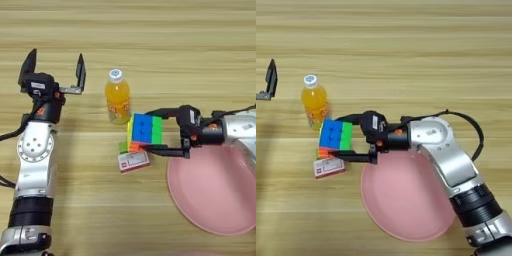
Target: Move the objects on the table
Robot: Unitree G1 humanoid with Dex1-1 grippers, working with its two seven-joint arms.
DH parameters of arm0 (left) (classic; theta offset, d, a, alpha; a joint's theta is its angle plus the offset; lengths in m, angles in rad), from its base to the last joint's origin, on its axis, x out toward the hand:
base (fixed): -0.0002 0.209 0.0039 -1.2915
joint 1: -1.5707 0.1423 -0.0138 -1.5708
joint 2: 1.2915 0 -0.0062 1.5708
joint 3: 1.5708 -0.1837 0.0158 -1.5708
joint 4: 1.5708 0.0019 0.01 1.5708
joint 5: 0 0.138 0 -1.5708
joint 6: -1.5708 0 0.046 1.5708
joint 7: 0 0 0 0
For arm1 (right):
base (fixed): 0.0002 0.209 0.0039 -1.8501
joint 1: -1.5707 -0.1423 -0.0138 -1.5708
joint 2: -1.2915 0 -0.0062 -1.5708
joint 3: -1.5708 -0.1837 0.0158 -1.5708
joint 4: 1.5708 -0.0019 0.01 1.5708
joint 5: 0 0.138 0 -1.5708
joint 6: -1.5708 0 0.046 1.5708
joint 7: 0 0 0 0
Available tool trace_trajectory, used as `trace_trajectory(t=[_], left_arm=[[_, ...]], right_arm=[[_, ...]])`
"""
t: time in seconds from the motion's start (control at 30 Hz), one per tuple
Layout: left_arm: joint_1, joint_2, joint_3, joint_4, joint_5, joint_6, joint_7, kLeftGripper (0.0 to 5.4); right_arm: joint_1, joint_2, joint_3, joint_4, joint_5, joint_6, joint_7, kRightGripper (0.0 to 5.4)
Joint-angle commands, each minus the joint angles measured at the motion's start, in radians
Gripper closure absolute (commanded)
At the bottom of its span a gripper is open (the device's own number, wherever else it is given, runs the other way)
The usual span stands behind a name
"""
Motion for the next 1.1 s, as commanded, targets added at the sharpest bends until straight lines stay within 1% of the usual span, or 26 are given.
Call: trace_trajectory(t=[0.03, 0.2, 0.37, 0.4, 0.43, 0.6, 0.7, 0.73, 0.8, 0.83, 0.93, 0.97, 1.1], left_arm=[[0.015, -0.005, -0.005, 0.012, 0.002, 0.006, 0.003, 0.18], [0.021, -0.007, -0.005, 0.017, -0.002, 0.002, -0.001, 0.63], [0.036, -0.017, -0.012, 0.02, -0.015, 0.027, -0.007, 1.12], [0.041, -0.02, -0.014, 0.021, -0.015, 0.032, -0.008, 0.9], [0.045, -0.022, -0.016, 0.022, -0.012, 0.033, -0.007, 0.88], [0.069, -0.034, -0.018, 0.024, -0.007, 0.044, -0.001, 0.41], [0.085, -0.041, -0.026, 0.034, -0.002, 0.045, -0.003, 0.08], [0.091, -0.045, -0.031, 0.035, -0.001, 0.045, -0.004, 0.31], [0.102, -0.051, -0.04, 0.037, 0.002, 0.044, -0.006, 0.33], [0.106, -0.054, -0.044, 0.038, 0.004, 0.047, -0.006, 0.53], [0.118, -0.055, -0.051, 0.039, 0.008, 0.063, -0.001, 0.82], [0.121, -0.055, -0.052, 0.039, 0.009, 0.069, -0.001, 0.63], [0.127, -0.054, -0.06, 0.047, 0.013, 0.084, -0.002, 0.42]], right_arm=[[-0.039, -0.013, -0.074, -0.047, 0.055, 0.02, -0.027, 2.06], [-0.052, -0.025, -0.134, -0.069, 0.092, 0.036, -0.06, 2.06], [-0.067, -0.026, -0.204, -0.071, 0.121, 0.042, -0.112, 2.06], [-0.07, -0.026, -0.216, -0.073, 0.128, 0.045, -0.122, 2.06], [-0.072, -0.026, -0.227, -0.076, 0.135, 0.048, -0.132, 2.06], [-0.091, -0.036, -0.285, -0.079, 0.157, 0.058, -0.179, 2.06], [-0.099, -0.045, -0.305, -0.069, 0.156, 0.058, -0.198, 2.06], [-0.1, -0.049, -0.311, -0.066, 0.154, 0.059, -0.204, 2.06], [-0.103, -0.058, -0.321, -0.056, 0.15, 0.063, -0.217, 2.06], [-0.104, -0.062, -0.325, -0.051, 0.146, 0.066, -0.224, 2.06], [-0.106, -0.074, -0.327, -0.038, 0.128, 0.071, -0.243, 2.06], [-0.107, -0.078, -0.325, -0.031, 0.118, 0.071, -0.249, 2.06], [-0.113, -0.081, -0.307, 0.006, 0.076, 0.069, -0.271, 2.06]])
